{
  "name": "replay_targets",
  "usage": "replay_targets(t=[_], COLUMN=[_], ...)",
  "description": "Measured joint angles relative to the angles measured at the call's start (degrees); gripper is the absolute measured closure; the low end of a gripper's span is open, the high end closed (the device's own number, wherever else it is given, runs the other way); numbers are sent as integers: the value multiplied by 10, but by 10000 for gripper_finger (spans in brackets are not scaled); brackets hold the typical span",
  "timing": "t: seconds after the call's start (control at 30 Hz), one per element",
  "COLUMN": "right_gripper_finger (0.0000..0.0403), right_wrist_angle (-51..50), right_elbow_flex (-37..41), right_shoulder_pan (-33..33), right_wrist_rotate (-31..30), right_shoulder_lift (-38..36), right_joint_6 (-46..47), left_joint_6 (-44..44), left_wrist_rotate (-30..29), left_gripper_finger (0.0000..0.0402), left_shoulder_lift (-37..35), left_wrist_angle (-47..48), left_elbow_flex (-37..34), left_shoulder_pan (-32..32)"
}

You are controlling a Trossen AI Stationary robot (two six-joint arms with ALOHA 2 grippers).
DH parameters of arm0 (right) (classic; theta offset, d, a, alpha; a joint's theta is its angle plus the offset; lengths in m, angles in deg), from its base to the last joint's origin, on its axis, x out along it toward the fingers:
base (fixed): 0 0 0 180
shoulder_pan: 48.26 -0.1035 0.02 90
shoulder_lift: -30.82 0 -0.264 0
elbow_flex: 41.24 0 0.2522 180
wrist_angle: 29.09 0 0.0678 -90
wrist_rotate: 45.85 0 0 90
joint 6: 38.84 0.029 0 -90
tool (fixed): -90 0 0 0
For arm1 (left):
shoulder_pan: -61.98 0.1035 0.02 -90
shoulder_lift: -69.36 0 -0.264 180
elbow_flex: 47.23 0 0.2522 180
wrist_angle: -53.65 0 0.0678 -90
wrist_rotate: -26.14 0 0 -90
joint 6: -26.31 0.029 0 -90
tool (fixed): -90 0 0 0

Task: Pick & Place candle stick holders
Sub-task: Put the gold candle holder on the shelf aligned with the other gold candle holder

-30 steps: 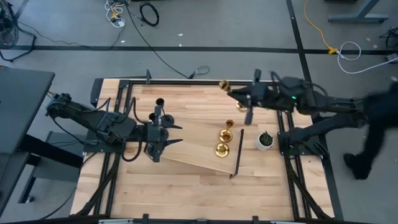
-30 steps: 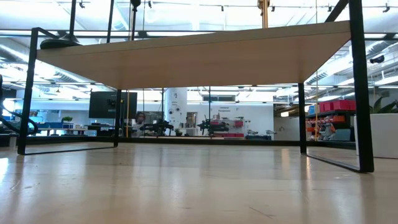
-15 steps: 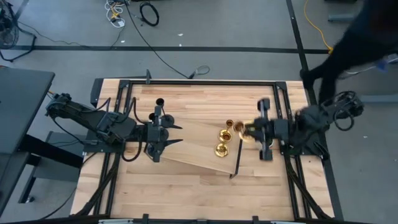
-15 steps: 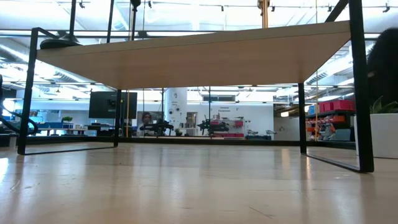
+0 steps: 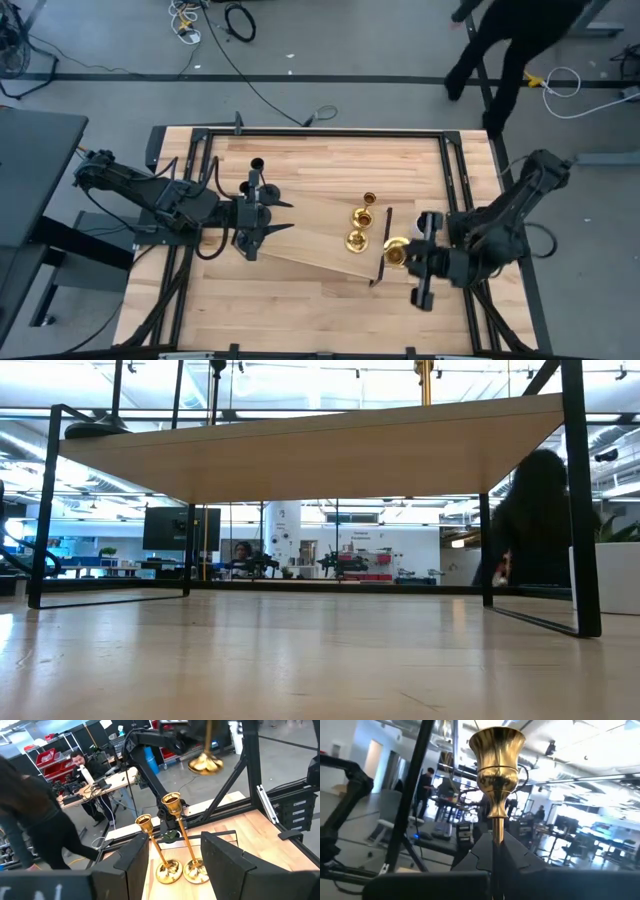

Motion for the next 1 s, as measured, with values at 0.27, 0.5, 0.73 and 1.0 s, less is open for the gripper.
replay_targets(t=[0.27,0.5,0.73,1.0], right_gripper_finger=[398,398,398,398], right_wrist_angle=[157,292,446,524], right_elbow_flex=[8,8,8,8], right_shoulder_pan=[-10,-11,-11,1], right_wrist_rotate=[-15,-32,-50,-99], right_shoulder_lift=[120,205,279,328], right_joint_6=[-29,-70,-120,-161], left_joint_6=[0,0,-1,-16], left_wrist_rotate=[0,0,0,0], left_gripper_finger=[220,220,220,220], left_shoulder_lift=[0,0,0,0], left_wrist_angle=[0,0,4,4], left_elbow_flex=[0,0,0,0], left_shoulder_pan=[0,0,0,0])
